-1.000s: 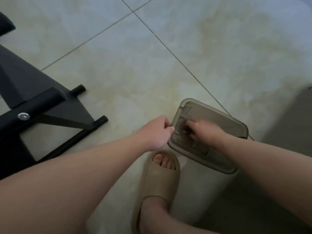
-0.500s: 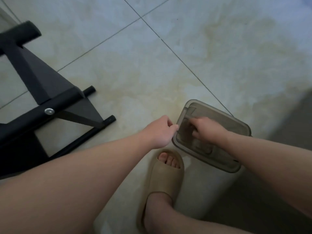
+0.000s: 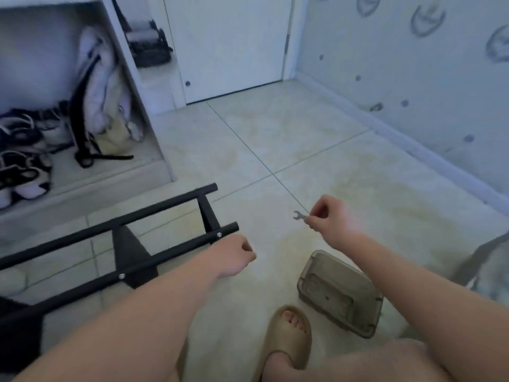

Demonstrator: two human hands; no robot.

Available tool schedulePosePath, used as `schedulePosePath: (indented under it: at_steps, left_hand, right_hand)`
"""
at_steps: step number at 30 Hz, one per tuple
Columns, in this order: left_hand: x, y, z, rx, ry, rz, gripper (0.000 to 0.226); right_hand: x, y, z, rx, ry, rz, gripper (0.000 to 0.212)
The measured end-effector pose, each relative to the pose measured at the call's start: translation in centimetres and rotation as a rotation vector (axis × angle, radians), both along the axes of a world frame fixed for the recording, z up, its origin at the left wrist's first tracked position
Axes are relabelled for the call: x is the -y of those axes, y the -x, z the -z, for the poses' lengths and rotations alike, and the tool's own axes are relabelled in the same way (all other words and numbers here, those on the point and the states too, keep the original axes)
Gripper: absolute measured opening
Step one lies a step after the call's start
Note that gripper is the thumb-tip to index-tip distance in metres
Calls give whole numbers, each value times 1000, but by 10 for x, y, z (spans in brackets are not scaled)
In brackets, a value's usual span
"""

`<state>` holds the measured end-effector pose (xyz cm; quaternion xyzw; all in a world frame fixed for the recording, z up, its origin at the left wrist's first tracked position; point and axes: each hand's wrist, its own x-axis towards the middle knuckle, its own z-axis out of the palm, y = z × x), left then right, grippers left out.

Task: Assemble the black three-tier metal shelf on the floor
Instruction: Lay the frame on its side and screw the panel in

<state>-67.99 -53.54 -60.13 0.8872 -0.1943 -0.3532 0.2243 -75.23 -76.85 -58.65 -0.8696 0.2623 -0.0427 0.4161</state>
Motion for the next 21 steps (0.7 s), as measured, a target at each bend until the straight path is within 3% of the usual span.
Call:
schedulePosePath:
  at_steps: [1, 4, 9, 12, 21]
  left_hand:
    - [-12, 6, -10, 5, 27, -25, 18]
    - [-46, 22, -37, 32, 115, -108, 13]
    - [-98, 49, -62, 58, 178, -185, 15]
    - [-120, 58, -69, 109, 194, -178, 10]
    - [-142, 58, -88, 60, 507, -284, 10]
  right_hand:
    - [-15, 3, -12, 62, -45, 1, 15]
    - [-55, 14, -37, 143, -116, -18, 28]
    - [-100, 29, -68, 209, -246, 11, 14]
    - [-132, 33, -83, 213, -353, -2, 14]
    - [-197, 31, -85, 202, -510, -89, 14]
